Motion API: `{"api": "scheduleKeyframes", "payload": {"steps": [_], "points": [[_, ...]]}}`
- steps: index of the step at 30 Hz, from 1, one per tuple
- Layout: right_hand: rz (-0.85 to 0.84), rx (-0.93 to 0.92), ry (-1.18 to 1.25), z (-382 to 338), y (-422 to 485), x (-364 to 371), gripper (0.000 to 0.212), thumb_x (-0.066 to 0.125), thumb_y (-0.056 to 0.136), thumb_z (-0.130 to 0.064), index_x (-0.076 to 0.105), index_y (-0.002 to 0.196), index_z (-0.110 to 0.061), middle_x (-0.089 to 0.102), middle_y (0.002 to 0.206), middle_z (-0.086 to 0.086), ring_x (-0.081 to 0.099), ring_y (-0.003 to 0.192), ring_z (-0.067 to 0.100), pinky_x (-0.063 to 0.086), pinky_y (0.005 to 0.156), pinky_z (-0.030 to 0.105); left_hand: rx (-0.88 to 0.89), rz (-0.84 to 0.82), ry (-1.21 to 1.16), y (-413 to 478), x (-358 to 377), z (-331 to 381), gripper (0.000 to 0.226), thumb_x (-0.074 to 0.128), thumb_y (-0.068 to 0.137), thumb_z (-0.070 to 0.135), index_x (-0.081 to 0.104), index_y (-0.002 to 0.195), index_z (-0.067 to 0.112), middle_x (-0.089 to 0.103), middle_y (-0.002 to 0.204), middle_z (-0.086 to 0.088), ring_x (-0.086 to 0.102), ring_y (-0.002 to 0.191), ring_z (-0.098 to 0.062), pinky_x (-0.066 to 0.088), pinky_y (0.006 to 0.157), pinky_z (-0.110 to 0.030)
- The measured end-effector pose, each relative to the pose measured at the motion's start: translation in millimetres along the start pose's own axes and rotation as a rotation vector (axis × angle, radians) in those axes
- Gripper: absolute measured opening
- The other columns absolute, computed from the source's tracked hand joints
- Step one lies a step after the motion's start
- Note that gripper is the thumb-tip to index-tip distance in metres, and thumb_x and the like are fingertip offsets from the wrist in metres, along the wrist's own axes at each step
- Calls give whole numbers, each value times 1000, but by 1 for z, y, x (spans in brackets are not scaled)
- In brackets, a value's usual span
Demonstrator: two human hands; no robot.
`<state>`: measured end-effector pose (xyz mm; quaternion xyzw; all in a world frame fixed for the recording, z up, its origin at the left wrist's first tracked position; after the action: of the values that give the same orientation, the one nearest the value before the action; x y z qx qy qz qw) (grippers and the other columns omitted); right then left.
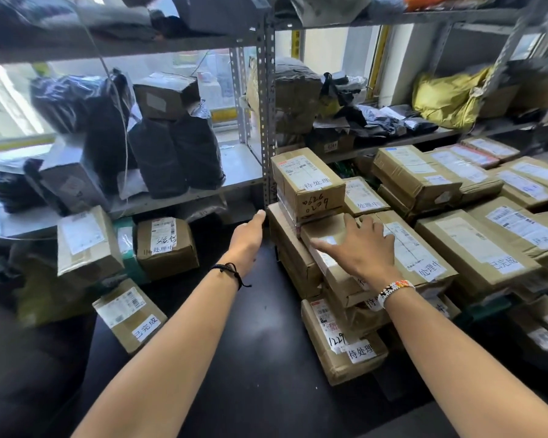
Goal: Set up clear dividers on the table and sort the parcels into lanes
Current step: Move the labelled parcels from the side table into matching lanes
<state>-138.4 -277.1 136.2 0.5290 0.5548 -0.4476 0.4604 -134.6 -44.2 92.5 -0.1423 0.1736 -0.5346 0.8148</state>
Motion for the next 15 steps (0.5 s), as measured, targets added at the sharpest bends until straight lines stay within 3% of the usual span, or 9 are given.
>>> {"api": "scheduleKeyframes", "payload": {"steps": [1,3,5,8,11,15], "points": [[100,-38,15,-6,-1,-3,95,38,83,-91,52,144,-19,51,147,16,47,135,37,39,106,54,13,6,-3,2,-5,-1,53,52,97,67,67,112,18,65,112,-1,60,96,-17,46,75,-36],[306,-147,65,-25,-4,-8,72,42,92,-77,65,123,-16,63,124,12,58,116,33,46,95,48,32,40,0,4,-18,0,69,51,97,66,62,136,11,64,132,-7,60,120,-25,47,101,-45],[409,-254,143,-48,-8,-10,54,51,97,-63,68,115,-15,64,111,10,61,102,32,49,86,44,47,73,-10,3,-30,0,74,50,97,66,58,143,9,63,136,-7,58,124,-25,43,109,-46],[327,-382,250,-88,-13,-1,45,57,100,-52,66,126,-17,63,121,9,60,110,31,48,91,45,55,135,-40,0,-55,-4,71,50,98,64,58,143,9,62,136,-4,57,120,-24,44,103,-43],[237,-496,287,-121,-16,14,50,56,102,-51,63,137,-17,61,135,6,55,127,28,43,104,42,51,194,-55,-1,-79,-7,69,50,98,63,58,141,10,60,141,-7,56,126,-26,43,112,-48],[60,-563,309,-171,-24,37,58,52,103,-56,53,149,-21,53,148,3,52,132,27,43,107,43,46,285,-84,-4,-122,-17,65,49,100,59,59,142,10,61,140,-7,55,128,-27,41,115,-48]]}}
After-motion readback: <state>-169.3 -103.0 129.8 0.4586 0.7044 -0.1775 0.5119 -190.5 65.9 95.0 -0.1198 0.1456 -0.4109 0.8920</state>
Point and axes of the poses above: each hand's wrist, its own y-axis towards the middle knuckle, its own x-axis out of the palm, z = x × y, the point moved 2 cm from there along y, towards the middle knuckle
